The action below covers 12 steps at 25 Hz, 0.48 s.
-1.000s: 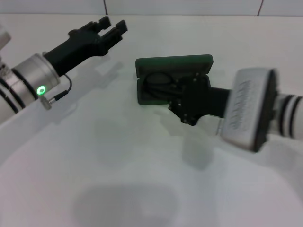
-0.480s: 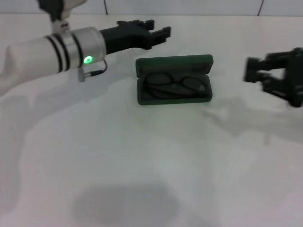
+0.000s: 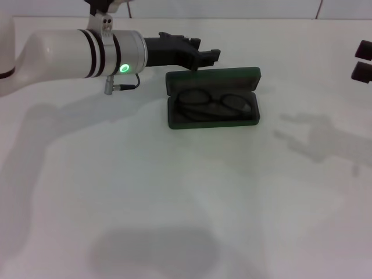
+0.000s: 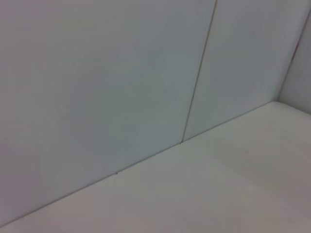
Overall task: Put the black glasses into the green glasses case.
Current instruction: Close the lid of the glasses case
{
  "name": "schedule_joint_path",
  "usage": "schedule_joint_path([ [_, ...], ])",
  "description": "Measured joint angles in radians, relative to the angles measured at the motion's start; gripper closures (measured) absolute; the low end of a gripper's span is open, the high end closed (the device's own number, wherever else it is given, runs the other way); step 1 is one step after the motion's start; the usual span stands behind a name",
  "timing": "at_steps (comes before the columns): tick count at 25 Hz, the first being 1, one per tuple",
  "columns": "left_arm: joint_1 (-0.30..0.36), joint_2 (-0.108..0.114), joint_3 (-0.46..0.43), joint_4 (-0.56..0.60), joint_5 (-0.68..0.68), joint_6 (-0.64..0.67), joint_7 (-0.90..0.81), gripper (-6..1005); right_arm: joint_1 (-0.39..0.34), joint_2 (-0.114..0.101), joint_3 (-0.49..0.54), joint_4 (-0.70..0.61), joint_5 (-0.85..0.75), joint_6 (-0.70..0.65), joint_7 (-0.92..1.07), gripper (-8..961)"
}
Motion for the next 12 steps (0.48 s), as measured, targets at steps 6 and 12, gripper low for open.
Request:
schedule_joint_path([
  [6,0.0,0.0,0.002,-0.006,0.011,-0.035,-0.017,340,0.006,0.006,0.001,0.0,-0.005,0.004,0.003,534],
  [12,0.003,0.0,0.095,-0.009,0.016,-0.066,-0.052,340,0.003,0.024,-0.005,-0.024,-0.008,0.003,-0.002,535],
])
